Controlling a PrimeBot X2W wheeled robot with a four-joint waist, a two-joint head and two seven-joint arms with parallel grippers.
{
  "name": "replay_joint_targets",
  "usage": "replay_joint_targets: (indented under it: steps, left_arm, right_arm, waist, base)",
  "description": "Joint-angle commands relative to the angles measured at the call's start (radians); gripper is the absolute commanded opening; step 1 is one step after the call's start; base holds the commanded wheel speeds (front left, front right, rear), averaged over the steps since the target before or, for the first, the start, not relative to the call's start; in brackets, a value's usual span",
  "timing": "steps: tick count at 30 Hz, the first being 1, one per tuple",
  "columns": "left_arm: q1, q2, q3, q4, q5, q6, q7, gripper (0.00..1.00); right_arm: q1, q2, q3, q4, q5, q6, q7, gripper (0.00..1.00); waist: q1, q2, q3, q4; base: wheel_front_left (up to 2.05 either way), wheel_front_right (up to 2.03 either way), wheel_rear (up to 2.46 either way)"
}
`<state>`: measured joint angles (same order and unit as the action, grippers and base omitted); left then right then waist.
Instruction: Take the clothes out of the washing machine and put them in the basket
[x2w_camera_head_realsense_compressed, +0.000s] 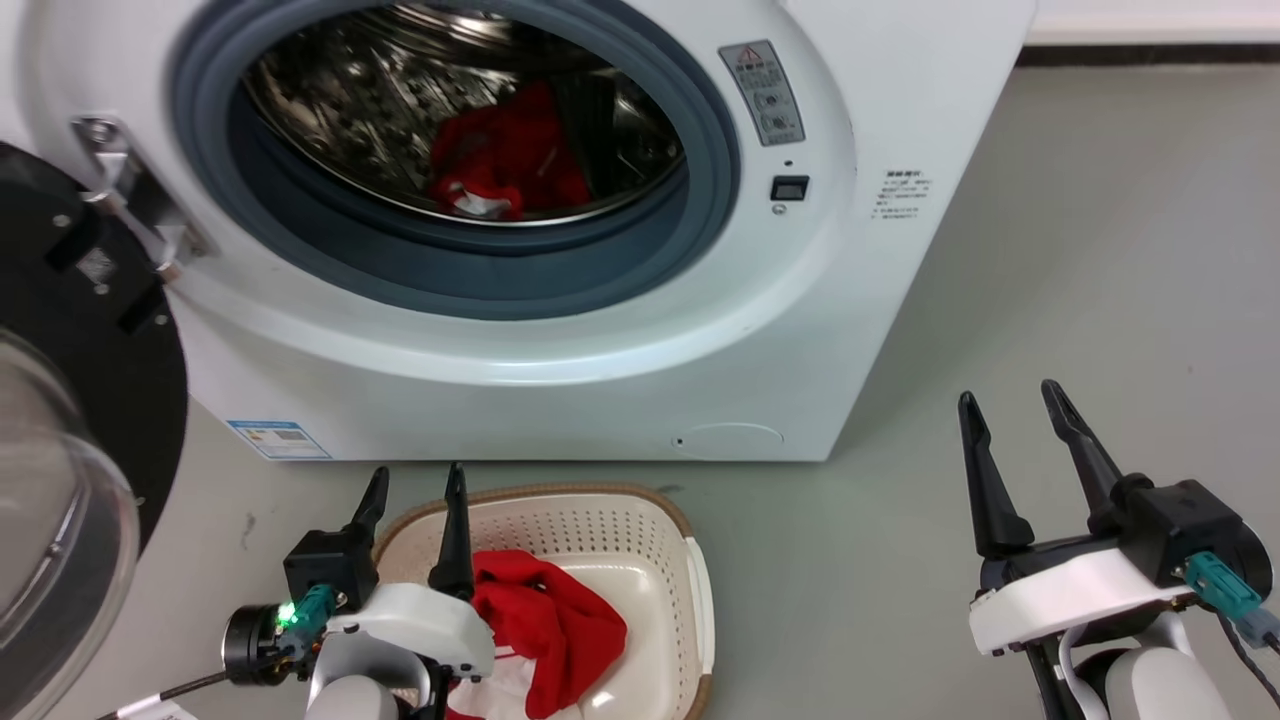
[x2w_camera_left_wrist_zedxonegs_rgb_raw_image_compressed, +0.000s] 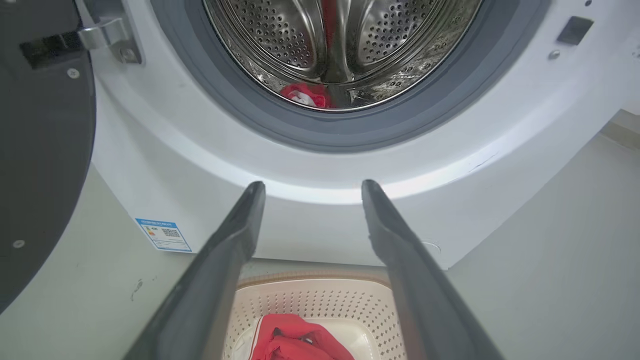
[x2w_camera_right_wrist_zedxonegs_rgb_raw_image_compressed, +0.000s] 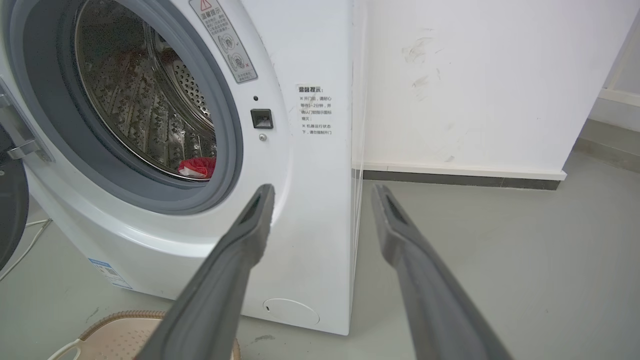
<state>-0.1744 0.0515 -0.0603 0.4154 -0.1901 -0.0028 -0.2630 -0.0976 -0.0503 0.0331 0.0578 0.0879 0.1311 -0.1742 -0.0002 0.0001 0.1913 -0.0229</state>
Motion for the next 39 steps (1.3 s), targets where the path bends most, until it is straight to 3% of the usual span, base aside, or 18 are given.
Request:
replay_joint_targets:
  steps: [1, 9, 14, 22, 31, 39]
  left_arm:
    - [0.011, -0.001, -0.007, -0.025, 0.005, 0.004, -0.002, 1.00]
    - [0.009, -0.001, -0.018, -0.179, 0.064, 0.020, -0.002, 1.00]
    - [-0.051, -0.001, -0.026, -0.196, 0.085, 0.004, -0.003, 1.00]
    - [-0.254, 0.029, -0.013, -0.029, 0.098, -0.031, -0.002, 1.00]
    - [-0.532, 0.113, -0.013, 0.214, 0.126, -0.053, 0.000, 1.00]
    - [-0.767, 0.195, -0.040, 0.425, 0.165, -0.068, 0.078, 1.00]
  right_arm:
    - [0.012, 0.000, -0.003, -0.011, -0.002, -0.001, 0.008, 1.00]
    - [0.041, 0.000, -0.014, -0.053, -0.011, -0.001, 0.027, 1.00]
    - [0.042, 0.000, -0.021, -0.073, -0.007, -0.001, 0.033, 1.00]
    - [0.004, 0.000, 0.000, -0.064, 0.005, -0.001, 0.025, 1.00]
    - [-0.060, 0.000, 0.037, -0.030, 0.036, -0.001, -0.011, 1.00]
    - [-0.121, 0.001, 0.076, 0.014, 0.075, -0.001, -0.052, 1.00]
  waist:
    - [0.0002, -0.0001, -0.019, 0.014]
    - [0.0002, -0.0001, -0.035, 0.030]
    - [0.0002, -0.0001, -0.022, 0.036]
    - [0.0002, -0.0001, 0.046, 0.001]
    - [0.0002, -0.0001, 0.165, -0.086]
    - [0.0002, -0.0001, 0.262, -0.160]
  base:
    - [0.00, 0.00, 0.00]
    - [0.00, 0.00, 0.00]
    - [0.00, 0.00, 0.00]
    - [0.00, 0.00, 0.00]
    - [0.00, 0.00, 0.00]
    - [0.00, 0.00, 0.00]
